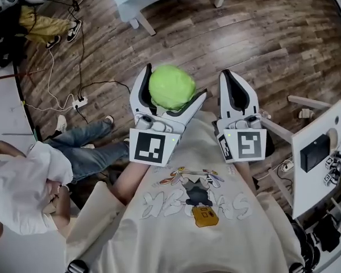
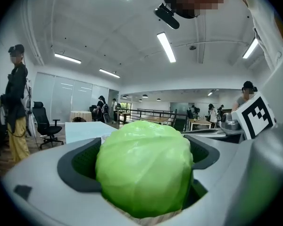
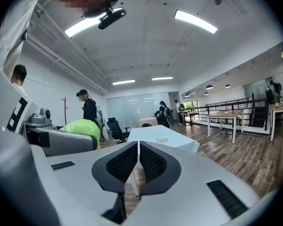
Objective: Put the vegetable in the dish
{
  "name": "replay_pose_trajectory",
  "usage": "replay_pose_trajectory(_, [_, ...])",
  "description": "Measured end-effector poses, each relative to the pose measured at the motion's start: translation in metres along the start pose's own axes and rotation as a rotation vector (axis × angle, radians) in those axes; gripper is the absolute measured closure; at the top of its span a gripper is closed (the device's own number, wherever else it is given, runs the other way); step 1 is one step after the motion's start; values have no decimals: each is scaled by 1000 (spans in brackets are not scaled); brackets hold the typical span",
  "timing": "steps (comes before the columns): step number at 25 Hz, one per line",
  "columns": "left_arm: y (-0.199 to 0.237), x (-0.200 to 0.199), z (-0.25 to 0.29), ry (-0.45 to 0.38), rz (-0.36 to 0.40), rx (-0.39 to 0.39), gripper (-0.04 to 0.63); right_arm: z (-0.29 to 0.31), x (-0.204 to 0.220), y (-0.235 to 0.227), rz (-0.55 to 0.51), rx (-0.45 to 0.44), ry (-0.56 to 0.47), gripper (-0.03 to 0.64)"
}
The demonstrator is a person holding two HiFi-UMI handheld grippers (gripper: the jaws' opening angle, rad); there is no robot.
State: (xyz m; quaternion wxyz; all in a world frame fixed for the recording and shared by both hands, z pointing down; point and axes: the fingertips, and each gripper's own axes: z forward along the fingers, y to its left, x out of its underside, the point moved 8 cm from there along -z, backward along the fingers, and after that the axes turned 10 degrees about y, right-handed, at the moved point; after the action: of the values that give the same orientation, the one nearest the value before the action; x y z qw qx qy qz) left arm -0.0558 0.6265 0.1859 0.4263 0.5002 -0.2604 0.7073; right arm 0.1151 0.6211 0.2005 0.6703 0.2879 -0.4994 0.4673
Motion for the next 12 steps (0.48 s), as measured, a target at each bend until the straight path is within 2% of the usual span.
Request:
replay_pose_trajectory(7, [19, -2, 8, 21, -36, -32, 48, 17, 6, -9, 82, 2, 25, 586])
replay_pose_trajectory(12, [47, -6, 20, 19, -72, -45, 48, 48, -2, -11, 73, 17, 48, 586])
